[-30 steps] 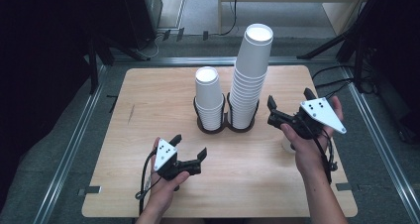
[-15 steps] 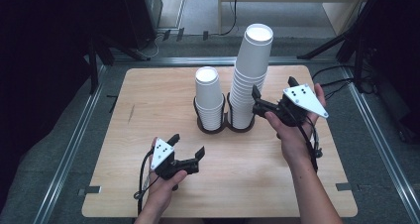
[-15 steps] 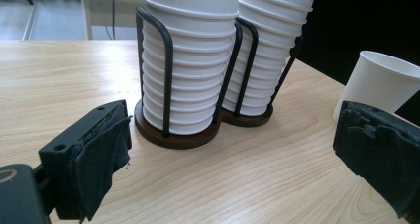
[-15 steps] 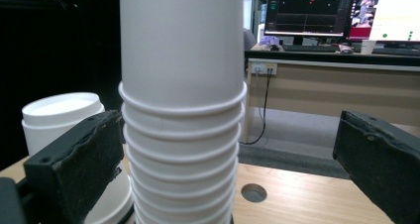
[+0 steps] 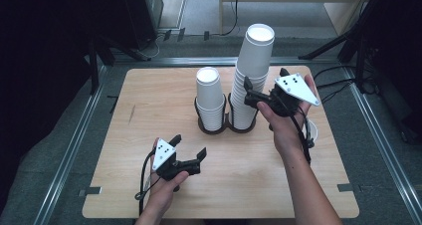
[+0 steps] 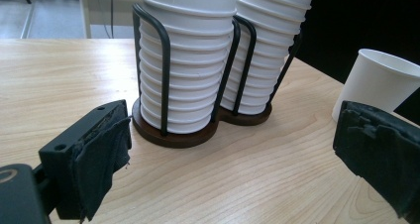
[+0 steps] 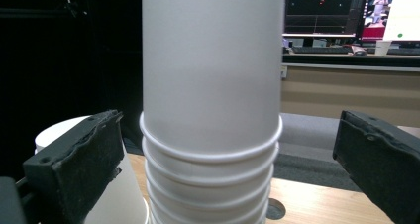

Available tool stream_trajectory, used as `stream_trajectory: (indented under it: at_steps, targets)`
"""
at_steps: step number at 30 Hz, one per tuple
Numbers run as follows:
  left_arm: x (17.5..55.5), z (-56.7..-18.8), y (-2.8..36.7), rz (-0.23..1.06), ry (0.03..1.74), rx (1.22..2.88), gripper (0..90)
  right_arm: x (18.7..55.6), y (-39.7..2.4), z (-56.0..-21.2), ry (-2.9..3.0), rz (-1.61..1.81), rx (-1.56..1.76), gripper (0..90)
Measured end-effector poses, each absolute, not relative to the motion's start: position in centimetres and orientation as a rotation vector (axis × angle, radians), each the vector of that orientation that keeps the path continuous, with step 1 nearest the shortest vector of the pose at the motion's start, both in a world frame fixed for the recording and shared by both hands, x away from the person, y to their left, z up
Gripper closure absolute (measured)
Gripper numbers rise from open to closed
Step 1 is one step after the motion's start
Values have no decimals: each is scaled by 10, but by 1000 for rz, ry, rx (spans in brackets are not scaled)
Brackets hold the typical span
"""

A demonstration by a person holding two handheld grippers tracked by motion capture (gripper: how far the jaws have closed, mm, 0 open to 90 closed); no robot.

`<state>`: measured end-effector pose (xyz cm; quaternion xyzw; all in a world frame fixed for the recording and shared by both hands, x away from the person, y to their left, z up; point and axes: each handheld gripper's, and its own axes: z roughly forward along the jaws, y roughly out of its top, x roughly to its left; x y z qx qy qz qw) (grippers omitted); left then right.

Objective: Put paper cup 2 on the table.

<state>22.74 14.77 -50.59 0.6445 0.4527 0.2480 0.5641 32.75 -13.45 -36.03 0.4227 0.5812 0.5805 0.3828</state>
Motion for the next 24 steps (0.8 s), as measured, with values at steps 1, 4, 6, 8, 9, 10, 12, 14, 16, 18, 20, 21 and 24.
stream_trajectory:
  at_steps: [1, 4, 6, 8, 9, 10, 12, 14, 16, 18, 20, 21, 24]
  targets:
    - [227, -506, 148, 583, 1065, 1517, 16, 328, -133, -360, 1486, 1480, 1075, 0]
    - [227, -506, 147, 581, 1066, 1517, 15, 331, -130, -358, 1484, 1489, 1073, 0]
    - [227, -506, 145, 581, 1065, 1524, 15, 332, -129, -357, 1483, 1491, 1076, 0]
    - [226, -506, 141, 576, 1063, 1521, 16, 333, -128, -355, 1482, 1499, 1079, 0]
    - [226, -506, 139, 573, 1062, 1523, 15, 333, -128, -354, 1482, 1503, 1081, 0]
    - [226, -506, 136, 578, 1054, 1530, 16, 333, -129, -353, 1482, 1500, 1077, 0]
    - [228, -506, 129, 584, 1047, 1540, 15, 334, -130, -351, 1483, 1503, 1069, 0]
    - [231, -505, 121, 584, 1037, 1545, 15, 334, -131, -350, 1488, 1511, 1066, 0]
    - [235, -502, 112, 587, 1026, 1549, 16, 336, -132, -349, 1505, 1514, 1061, 0]
    - [242, -498, 103, 592, 1019, 1537, 15, 337, -131, -348, 1519, 1518, 1061, 0]
    - [250, -494, 92, 601, 1009, 1530, 15, 339, -129, -348, 1532, 1516, 1059, 0]
    - [254, -492, 87, 608, 1006, 1527, 15, 340, -129, -348, 1539, 1514, 1059, 0]
    - [267, -486, 75, 621, 1001, 1516, 15, 344, -128, -348, 1552, 1512, 1064, 0]
